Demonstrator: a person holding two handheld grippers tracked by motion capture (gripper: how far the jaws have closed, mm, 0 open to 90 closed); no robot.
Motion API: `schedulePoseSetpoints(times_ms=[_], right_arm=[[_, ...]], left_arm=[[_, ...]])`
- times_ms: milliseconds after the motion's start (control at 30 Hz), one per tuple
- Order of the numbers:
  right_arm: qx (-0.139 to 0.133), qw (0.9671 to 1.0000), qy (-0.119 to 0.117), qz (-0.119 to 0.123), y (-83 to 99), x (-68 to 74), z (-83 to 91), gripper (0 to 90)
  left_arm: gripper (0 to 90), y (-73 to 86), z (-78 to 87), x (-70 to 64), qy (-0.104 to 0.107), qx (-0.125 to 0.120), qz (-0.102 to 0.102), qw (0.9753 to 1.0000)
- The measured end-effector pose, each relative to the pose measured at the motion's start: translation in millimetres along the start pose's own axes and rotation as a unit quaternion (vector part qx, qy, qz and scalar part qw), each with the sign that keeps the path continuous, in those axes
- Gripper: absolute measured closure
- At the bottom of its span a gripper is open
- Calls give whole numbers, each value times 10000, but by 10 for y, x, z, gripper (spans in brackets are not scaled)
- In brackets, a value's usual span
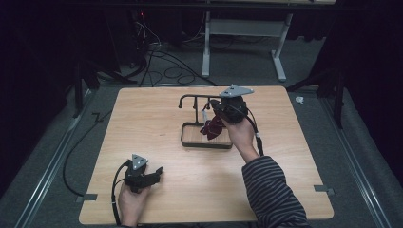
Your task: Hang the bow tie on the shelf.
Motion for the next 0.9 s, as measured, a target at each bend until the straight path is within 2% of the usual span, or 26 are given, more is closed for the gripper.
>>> schedulePoseSetpoints(times_ms=[367,900], right_arm=[[110,9998,66,-136,31,-90,-69,900],[177,9997,49,-128,41,-79,-77,881]], left_arm=[[303,0,0,-2,0,2,0,10000],[303,0,0,-1,-2,1,-1,10000]])
Point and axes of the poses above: each handheld gripper's, and its own axes: z roughly backward along the jaws, y roughly out of its underside, x roughly to its left, the point moved 3 cm from there along -z, roughly forward along the jaws, and after that the axes turned 7 degrees about -y, right-handed, at the moved point
